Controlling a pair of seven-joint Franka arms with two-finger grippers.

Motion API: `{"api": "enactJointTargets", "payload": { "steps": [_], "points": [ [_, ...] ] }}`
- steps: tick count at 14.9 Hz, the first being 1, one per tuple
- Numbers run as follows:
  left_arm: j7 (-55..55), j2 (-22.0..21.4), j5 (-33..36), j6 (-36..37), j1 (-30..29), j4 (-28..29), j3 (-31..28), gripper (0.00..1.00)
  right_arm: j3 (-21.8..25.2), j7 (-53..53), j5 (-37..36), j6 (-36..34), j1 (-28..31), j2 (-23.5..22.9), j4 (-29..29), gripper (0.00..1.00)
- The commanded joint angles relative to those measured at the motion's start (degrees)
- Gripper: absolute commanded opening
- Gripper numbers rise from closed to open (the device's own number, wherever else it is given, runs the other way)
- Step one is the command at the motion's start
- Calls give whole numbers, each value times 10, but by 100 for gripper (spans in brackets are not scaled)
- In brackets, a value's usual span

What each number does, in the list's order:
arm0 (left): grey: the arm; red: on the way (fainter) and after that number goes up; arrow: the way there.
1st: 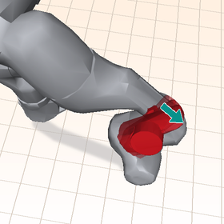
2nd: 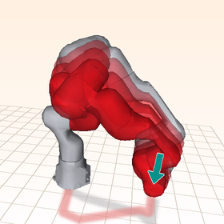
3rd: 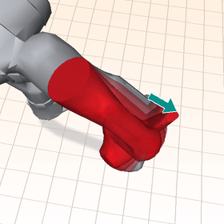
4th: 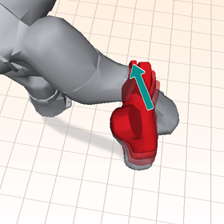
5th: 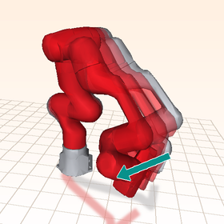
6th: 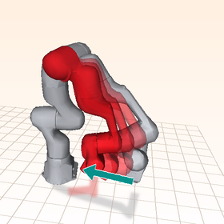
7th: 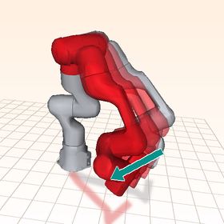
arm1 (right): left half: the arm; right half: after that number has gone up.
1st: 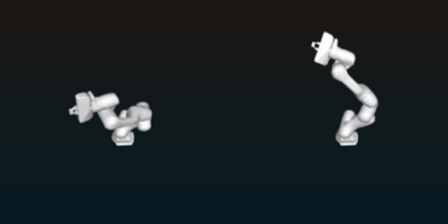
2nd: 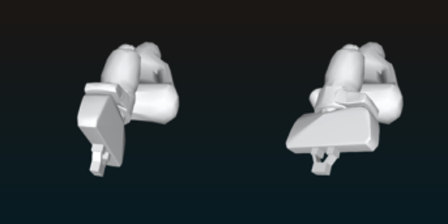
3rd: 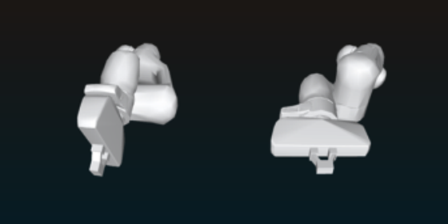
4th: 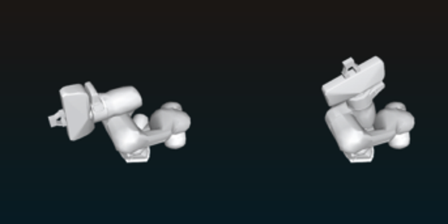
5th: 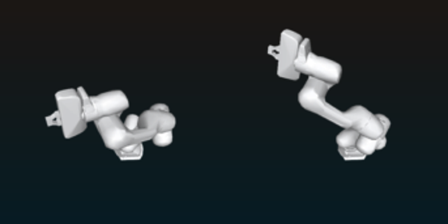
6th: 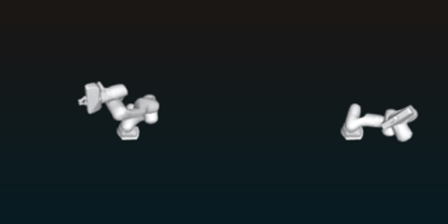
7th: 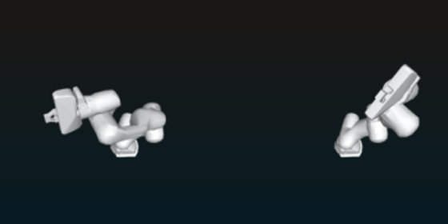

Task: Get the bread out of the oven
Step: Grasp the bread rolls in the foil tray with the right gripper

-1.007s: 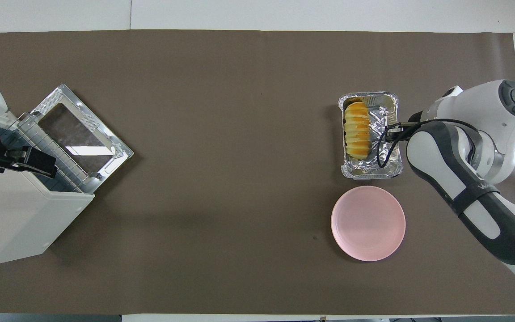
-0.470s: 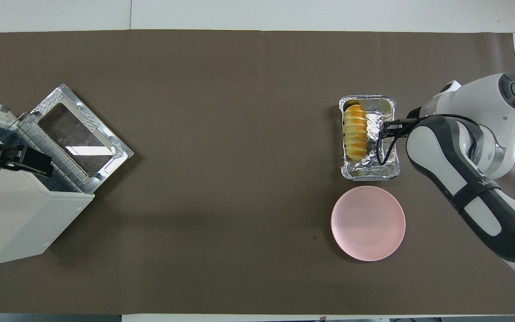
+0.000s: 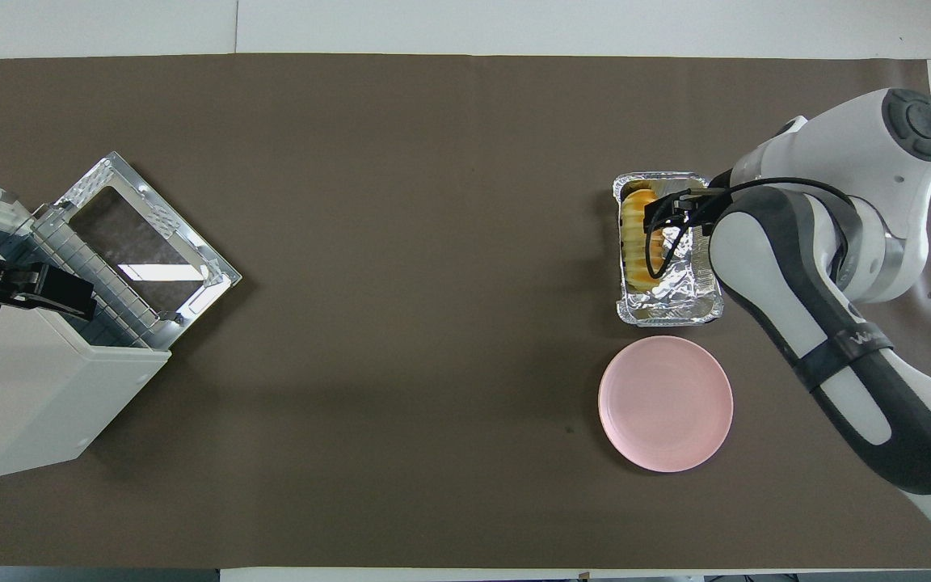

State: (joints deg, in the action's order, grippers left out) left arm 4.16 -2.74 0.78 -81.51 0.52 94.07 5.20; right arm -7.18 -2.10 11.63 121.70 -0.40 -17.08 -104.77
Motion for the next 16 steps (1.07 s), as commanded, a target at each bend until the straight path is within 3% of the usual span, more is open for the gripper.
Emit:
{"api": "enactJointTargets", "payload": {
  "steps": [1,9,16],
  "points": [
    [-6,-10,-7,-8,-1,6,-2,100,0,-18,-16,33,-5,-1,-33,97],
    [-6,-10,-6,-8,-1,6,-2,100,0,-18,-15,67,0,-1,-73,95],
    [-6,-10,-7,-8,-1,6,-2,100,-1,-21,-14,86,0,1,-92,73]
  ]
}}
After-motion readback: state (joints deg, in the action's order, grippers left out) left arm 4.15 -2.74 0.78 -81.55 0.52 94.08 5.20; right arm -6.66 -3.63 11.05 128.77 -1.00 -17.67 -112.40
